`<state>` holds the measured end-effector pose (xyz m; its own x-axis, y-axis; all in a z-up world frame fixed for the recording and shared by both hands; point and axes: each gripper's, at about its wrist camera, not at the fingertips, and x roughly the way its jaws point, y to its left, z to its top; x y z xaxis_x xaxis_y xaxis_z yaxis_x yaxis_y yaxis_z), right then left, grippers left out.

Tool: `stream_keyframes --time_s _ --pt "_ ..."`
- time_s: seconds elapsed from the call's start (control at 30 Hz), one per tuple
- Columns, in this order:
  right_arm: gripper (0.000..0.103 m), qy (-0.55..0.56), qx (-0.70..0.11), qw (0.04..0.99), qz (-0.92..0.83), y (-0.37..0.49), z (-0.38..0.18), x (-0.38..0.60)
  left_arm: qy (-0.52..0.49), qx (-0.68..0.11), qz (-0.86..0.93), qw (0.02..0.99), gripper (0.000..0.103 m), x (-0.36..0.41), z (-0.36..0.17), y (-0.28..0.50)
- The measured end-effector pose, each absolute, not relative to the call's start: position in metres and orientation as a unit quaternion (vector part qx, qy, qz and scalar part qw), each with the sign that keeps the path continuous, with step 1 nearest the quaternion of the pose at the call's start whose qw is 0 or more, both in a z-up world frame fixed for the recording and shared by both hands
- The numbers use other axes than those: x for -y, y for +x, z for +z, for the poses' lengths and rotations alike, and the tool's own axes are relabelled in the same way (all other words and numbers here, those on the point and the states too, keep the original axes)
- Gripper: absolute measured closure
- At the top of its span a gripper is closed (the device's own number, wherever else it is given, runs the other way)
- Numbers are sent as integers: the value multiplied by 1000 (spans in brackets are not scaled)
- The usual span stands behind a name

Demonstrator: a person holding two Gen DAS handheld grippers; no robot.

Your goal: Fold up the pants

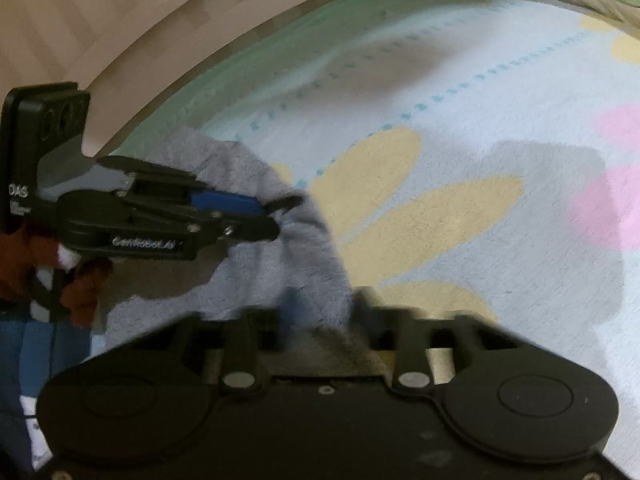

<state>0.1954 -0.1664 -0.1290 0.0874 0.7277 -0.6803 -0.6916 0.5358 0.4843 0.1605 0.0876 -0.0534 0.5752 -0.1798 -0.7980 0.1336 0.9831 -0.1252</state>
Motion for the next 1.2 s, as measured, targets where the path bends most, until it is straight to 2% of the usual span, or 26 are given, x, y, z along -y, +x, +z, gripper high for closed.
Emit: stream_keyframes --time_s 0.03,0.13,0.17,0.23,0.3,0.37,0.57,0.73,0.93,0.97,1.07,1.2 --pt "97 -1 -469 736 488 190 -127 160 -31 -440 -85 893 78 -90 -48 159" --pt "98 -106 -381 788 471 158 -102 142 -58 -397 -75 913 78 -101 -31 155" --pt "98 -107 -369 806 451 159 -99 144 -67 -394 -70 914 78 -104 -29 156" --pt "98 -84 -381 820 419 170 -106 149 -81 -400 -68 910 78 -110 -28 157" --pt "98 -107 -390 818 409 173 -119 141 -79 -410 -68 906 78 -111 -31 153" --pt "92 -147 -383 816 407 166 -127 129 -69 -421 -70 902 78 -112 -35 148" --pt "84 -78 -358 868 336 173 -99 148 -65 -479 -87 871 78 -113 -61 134" --pt "87 -42 -310 876 367 146 -59 152 -59 -490 -91 865 76 -112 -66 119" --pt "88 -92 -348 837 411 135 -84 98 -97 -502 -86 855 75 -122 -67 113" --pt "93 -97 -363 834 404 142 -94 89 -100 -503 -87 854 76 -123 -68 111" --pt "96 -131 -391 850 328 170 -129 74 -103 -503 -88 854 75 -125 -69 106" --pt "96 -27 -417 861 289 198 -131 97 -106 -505 -94 851 75 -123 -65 109"
